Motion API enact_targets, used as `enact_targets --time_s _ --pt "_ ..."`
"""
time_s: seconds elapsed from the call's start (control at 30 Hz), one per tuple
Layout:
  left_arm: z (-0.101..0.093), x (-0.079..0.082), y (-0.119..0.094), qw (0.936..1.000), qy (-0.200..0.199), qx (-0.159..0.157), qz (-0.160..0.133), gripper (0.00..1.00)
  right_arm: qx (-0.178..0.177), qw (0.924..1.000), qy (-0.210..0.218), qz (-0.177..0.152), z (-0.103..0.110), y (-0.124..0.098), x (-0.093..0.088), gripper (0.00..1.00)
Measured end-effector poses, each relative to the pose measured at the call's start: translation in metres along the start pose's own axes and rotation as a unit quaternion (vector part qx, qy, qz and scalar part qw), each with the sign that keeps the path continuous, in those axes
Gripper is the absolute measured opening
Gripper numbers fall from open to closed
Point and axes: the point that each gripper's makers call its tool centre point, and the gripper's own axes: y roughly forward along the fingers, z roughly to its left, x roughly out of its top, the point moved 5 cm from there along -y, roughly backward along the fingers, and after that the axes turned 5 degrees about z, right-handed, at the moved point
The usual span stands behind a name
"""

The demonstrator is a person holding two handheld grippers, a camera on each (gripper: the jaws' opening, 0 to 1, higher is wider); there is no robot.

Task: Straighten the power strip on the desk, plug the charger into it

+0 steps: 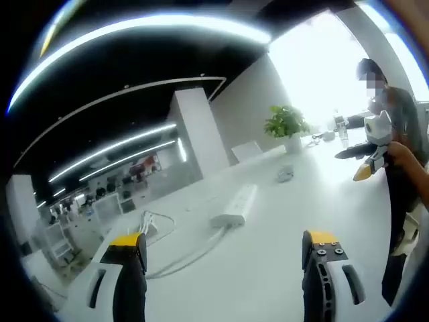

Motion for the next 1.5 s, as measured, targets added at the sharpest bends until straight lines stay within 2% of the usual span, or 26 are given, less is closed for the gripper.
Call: enact_targets --time_s 0.1,0.23,0.4,0.47,0.6,0.73,0.8,0.87,0.93,1.27,1.43,1.47,1.5 --pt "0.0 0.013 0.001 0.9994 0.032 -0.008 -0.007 0.99 0.0 1.0 0.0 -0.002 0.001 -0.001 0.001 1.0" --pt "0.001 0.025 0.002 0.9967 0.078 -0.02 0.003 0.99 -0.002 1.0 -0.001 -0.001 0.001 -0.003 0.0 1.0" --pt "0.002 0.042 0.006 0.9904 0.131 -0.04 0.018 0.99 -0.005 1.0 -0.002 0.001 0.0 -0.006 -0.002 1.0" --pt "0.002 0.054 0.008 0.9863 0.154 -0.051 0.026 0.99 -0.007 1.0 -0.001 0.0 0.0 -0.007 -0.002 1.0" --pt "-0.001 0.074 0.013 0.9813 0.175 -0.073 0.028 0.99 -0.006 1.0 -0.001 -0.002 0.0 -0.007 -0.002 1.0" --pt "-0.003 0.086 0.02 0.9762 0.195 -0.085 0.039 0.99 -0.004 1.0 -0.001 -0.002 0.001 -0.007 -0.002 1.0" --pt "-0.005 0.09 0.024 0.977 0.185 -0.094 0.049 0.99 -0.002 1.0 -0.002 -0.002 0.002 -0.008 -0.003 1.0" --pt "-0.011 0.096 0.028 0.9742 0.177 -0.128 0.054 0.99 -0.001 1.0 -0.003 -0.001 0.002 -0.009 -0.003 1.0" --pt "-0.011 0.104 0.035 0.974 0.171 -0.136 0.061 0.99 -0.002 1.0 -0.003 0.0 0.001 -0.009 -0.002 1.0" --pt "-0.022 0.125 0.071 0.9602 0.175 -0.189 0.108 0.99 -0.007 1.0 -0.006 -0.003 -0.004 -0.01 0.004 1.0" --pt "-0.022 0.125 0.096 0.9548 0.168 -0.204 0.137 0.99 -0.003 0.9999 -0.016 -0.001 -0.002 -0.007 0.008 1.0" --pt "-0.023 0.123 0.102 0.9528 0.161 -0.212 0.146 0.99 -0.002 0.9999 -0.017 0.0 -0.001 -0.007 0.009 1.0" --pt "-0.024 0.119 0.107 0.9476 0.155 -0.227 0.163 0.99 -0.002 0.9998 -0.018 0.0 -0.001 -0.007 0.01 1.0"
